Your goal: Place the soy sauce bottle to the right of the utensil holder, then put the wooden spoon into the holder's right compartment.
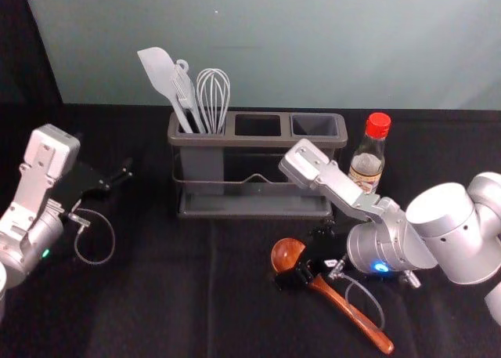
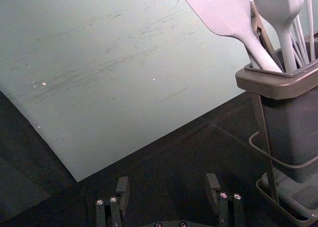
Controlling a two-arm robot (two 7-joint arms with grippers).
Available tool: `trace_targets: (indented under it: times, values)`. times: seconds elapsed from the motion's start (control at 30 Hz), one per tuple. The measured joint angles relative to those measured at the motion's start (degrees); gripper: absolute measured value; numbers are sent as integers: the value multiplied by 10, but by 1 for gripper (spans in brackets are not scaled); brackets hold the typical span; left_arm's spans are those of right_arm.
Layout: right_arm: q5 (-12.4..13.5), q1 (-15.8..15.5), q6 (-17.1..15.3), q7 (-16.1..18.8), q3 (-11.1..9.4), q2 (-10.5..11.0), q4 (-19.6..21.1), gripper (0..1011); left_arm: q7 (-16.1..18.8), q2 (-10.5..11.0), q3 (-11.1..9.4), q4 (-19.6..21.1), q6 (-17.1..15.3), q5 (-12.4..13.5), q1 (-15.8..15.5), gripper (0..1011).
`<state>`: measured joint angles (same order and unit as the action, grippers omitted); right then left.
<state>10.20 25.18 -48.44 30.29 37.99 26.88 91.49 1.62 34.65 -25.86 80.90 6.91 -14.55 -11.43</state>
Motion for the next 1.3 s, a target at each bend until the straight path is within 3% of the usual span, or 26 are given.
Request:
trace_targets:
  times: [0.63, 0.9, 1.3]
  values:
    - [-8, 0, 2, 2, -1, -4, -4, 1004, 0, 0, 0, 0, 0, 0, 0, 1005]
    - [-7, 0, 2, 2, -1, -4, -4, 842, 0, 0, 0, 0, 0, 0, 0, 1005]
    - [-6, 0, 1, 1, -1, -4, -3, 841, 0, 0, 0, 0, 0, 0, 0, 1005]
